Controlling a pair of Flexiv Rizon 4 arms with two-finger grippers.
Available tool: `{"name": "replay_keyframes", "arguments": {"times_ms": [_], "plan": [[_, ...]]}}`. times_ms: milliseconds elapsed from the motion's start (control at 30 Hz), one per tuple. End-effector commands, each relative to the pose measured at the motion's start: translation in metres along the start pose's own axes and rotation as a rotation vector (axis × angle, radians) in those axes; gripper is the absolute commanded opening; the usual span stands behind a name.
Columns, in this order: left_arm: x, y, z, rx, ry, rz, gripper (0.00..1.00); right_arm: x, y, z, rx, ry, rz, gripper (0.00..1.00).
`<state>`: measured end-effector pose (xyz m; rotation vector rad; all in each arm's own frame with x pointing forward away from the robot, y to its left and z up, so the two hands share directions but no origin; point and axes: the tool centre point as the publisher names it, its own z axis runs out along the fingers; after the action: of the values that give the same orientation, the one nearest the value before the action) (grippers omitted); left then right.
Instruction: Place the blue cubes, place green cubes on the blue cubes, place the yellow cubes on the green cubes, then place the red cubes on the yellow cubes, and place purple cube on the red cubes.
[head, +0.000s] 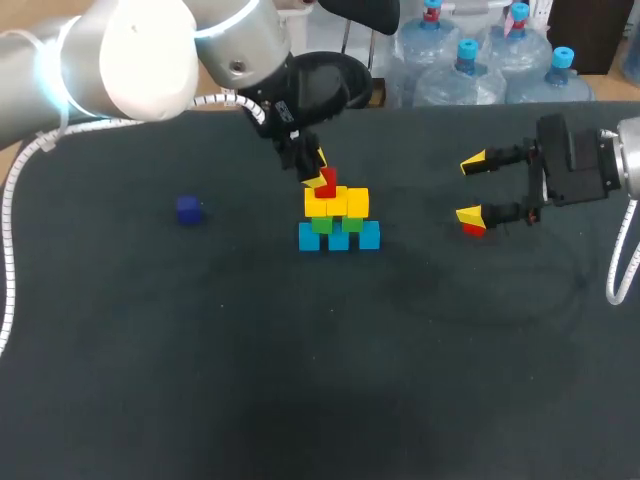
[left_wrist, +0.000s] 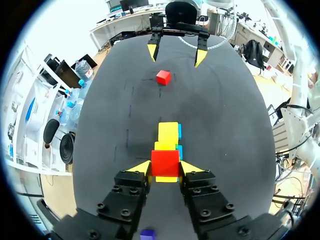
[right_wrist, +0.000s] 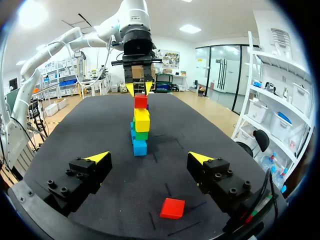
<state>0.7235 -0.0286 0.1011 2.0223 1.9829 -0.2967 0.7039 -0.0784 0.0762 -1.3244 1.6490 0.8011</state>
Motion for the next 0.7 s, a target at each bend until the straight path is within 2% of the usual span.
{"name": "replay_keyframes", "arguments": {"times_ms": [33, 367, 500, 633, 700], "plan": [[-0.0013, 0.0022, 0.0011, 0.006, 0.004, -0.001, 0.14, 0.0005, -0.0002, 0.0008, 0.001, -0.002, -0.001, 1.0], [-0.0009, 0.0017, 0.0028, 0.01, 0.003, -0.006, 0.13, 0.0005, -0.0002, 0.0008, 0.001, -0.002, -0.001, 1.0], [-0.0008, 0.0017, 0.0027, 0.011, 0.005, -0.007, 0.2, 0.0005, -0.0002, 0.0008, 0.001, -0.002, -0.001, 1.0], [-0.0006, 0.0015, 0.0028, 0.013, 0.005, -0.007, 0.37, 0.0005, -0.0002, 0.0008, 0.001, -0.002, -0.001, 1.0], [-0.0002, 0.0015, 0.0028, 0.014, 0.005, -0.009, 0.37, 0.0005, -0.0002, 0.0008, 0.001, -0.002, -0.001, 1.0]]}}
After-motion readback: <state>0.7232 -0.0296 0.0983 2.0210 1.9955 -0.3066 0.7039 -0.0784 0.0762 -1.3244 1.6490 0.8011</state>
